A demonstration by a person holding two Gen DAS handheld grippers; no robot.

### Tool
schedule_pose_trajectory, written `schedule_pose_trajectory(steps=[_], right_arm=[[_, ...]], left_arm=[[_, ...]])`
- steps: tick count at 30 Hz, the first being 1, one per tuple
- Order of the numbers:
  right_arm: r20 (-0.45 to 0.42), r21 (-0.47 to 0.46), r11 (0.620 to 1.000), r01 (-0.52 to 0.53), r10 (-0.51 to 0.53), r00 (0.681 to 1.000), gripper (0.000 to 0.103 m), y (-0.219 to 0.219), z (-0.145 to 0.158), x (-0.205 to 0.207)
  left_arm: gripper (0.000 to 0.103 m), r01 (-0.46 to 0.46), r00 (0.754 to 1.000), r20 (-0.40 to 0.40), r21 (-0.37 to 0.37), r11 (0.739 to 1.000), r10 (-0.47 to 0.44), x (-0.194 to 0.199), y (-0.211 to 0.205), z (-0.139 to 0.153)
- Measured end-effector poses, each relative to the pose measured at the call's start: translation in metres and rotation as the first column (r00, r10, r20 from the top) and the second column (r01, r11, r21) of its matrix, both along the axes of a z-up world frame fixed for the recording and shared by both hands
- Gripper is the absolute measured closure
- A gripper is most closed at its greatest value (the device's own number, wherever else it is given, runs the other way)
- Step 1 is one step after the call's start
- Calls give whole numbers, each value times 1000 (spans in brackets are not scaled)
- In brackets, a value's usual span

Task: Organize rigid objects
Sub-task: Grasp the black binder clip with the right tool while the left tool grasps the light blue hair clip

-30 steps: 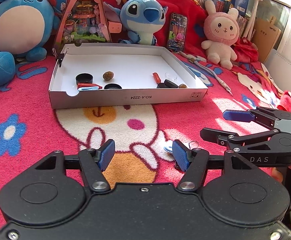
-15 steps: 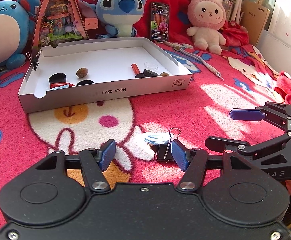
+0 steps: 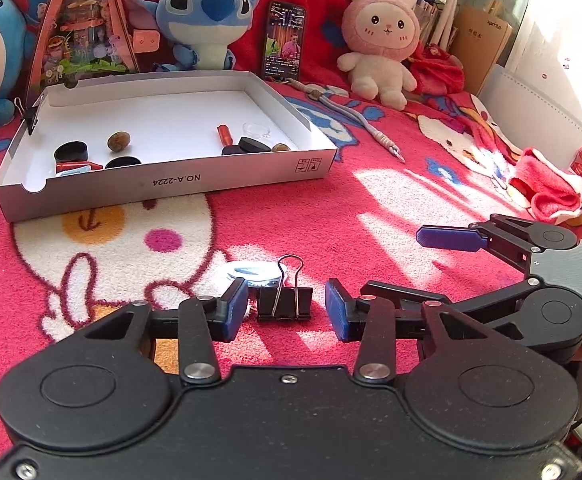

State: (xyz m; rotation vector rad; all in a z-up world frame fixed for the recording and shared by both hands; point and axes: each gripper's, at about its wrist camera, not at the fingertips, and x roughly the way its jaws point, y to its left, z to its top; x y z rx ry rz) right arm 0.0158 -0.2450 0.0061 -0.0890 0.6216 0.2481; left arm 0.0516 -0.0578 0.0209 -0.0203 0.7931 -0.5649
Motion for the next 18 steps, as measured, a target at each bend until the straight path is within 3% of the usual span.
schedule_pose_trajectory(steps=[4, 7, 14, 16, 18], right_arm=[[-10, 16, 1000, -9, 9, 1000, 14, 4, -2, 0], [-9, 58, 998, -8, 8, 1000, 14, 15, -5, -5], [52, 153, 985, 81, -90, 995, 14, 59, -21, -20], [50, 183, 977, 109, -120, 992, 17, 72, -24, -17], [55, 194, 973, 126, -139, 989, 29, 82, -23, -13]], left_arm=[[64, -74, 997, 21, -26, 997, 75, 7, 10, 6], [51, -144, 989, 23, -54, 988, 146, 11, 14, 8], [51, -245, 969, 12, -64, 967, 246, 23, 27, 11], [51, -257, 966, 23, -58, 965, 258, 23, 32, 13], [51, -262, 964, 32, -47, 964, 264, 22, 36, 14]])
